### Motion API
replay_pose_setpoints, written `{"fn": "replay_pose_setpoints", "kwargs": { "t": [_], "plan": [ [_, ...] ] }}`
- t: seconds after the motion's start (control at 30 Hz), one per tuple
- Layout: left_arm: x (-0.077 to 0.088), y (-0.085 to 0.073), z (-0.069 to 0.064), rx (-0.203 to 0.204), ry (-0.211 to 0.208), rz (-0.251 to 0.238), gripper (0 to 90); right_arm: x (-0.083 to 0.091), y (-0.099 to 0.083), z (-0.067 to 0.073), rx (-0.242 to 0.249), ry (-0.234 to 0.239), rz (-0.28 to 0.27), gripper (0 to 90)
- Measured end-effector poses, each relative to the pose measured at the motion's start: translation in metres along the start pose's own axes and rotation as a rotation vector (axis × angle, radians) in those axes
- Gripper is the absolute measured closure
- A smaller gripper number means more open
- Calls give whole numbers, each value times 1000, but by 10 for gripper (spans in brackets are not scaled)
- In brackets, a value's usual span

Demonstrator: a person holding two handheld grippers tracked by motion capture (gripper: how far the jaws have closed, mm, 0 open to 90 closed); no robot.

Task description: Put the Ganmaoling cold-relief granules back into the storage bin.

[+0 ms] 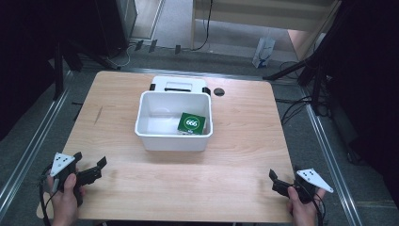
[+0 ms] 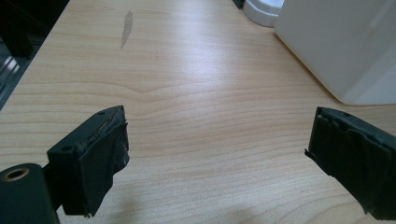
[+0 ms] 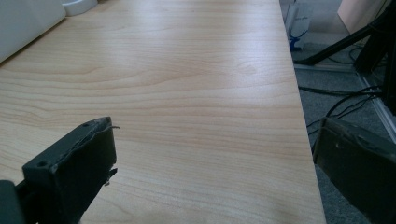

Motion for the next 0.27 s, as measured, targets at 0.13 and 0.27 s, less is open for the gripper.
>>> {"fn": "replay_pose_setpoints", "kwargs": {
  "t": [0.13, 0.27],
  "plan": [
    [-1, 0, 0, -2, 1, 2, 56, -1, 0, -2, -17, 10, 8, 0],
    [-1, 0, -1, -4, 3, 4, 56, -1, 0, -3, -39, 18, 14, 0]
  ]
}}
Point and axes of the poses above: each handheld gripper's, and its own axes: x roughly backward along the jaws, y roughly out of its top, z roughly to its left, the point moved 7 cm from there along -x, roughly forward along the jaws, and after that the axes turned 7 degrees about y, right-handed, at the moved point
